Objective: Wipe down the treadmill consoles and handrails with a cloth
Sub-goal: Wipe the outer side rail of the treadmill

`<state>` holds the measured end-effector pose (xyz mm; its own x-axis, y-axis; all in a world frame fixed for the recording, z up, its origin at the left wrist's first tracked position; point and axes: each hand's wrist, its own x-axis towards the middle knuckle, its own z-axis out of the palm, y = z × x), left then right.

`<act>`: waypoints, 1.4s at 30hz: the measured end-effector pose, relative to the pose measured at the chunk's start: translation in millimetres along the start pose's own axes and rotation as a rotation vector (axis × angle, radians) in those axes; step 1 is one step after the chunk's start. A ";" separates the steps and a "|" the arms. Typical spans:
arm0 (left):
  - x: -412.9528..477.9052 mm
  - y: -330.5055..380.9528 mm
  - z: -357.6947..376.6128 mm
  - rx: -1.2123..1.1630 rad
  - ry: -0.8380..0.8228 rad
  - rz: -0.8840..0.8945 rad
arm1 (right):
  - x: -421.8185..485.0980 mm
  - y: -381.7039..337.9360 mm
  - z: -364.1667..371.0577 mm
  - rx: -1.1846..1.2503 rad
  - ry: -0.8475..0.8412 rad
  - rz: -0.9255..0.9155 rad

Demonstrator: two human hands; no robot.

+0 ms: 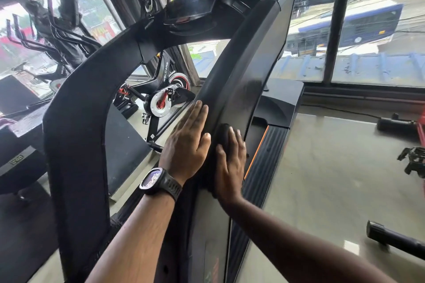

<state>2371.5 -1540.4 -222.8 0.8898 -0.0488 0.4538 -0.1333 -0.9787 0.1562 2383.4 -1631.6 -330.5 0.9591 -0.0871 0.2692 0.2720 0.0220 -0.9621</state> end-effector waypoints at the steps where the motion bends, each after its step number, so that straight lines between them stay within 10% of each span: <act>1: 0.4 -0.1 0.3 0.003 0.002 0.002 | 11.8 -2.7 0.5 -0.012 0.012 -0.059; 8: 0.3 0.9 1.1 0.023 0.012 -0.006 | 55.7 11.0 -1.6 0.068 0.097 0.361; 14: -0.3 2.1 0.6 0.019 0.009 -0.009 | 51.8 -6.0 -3.8 -0.034 0.015 -0.073; 19: 0.5 1.4 0.4 0.007 0.018 -0.008 | 50.5 -1.7 -2.8 0.005 0.044 0.305; 24: 0.6 2.8 -0.3 -0.010 0.017 -0.006 | 29.1 -5.4 -0.4 -0.051 0.014 -0.088; 29: 0.3 1.8 -1.3 -0.039 0.011 -0.008 | 18.7 15.0 -0.5 0.006 0.048 0.317; 34: 0.5 1.6 -2.5 -0.109 -0.004 -0.015 | 15.2 -1.8 -1.1 -0.042 0.000 -0.115; 39: -1.1 0.6 -3.0 -0.169 -0.008 -0.038 | 20.2 16.5 -2.5 0.018 0.055 0.311; 42: -1.5 -1.2 -3.1 -0.181 -0.002 -0.030 | -23.2 -2.3 -0.4 0.017 -0.018 0.006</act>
<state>2369.0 -1538.6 -220.9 0.8952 -0.0207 0.4452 -0.1832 -0.9277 0.3252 2360.4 -1630.0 -334.6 0.9619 -0.0688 0.2646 0.2676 0.0391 -0.9627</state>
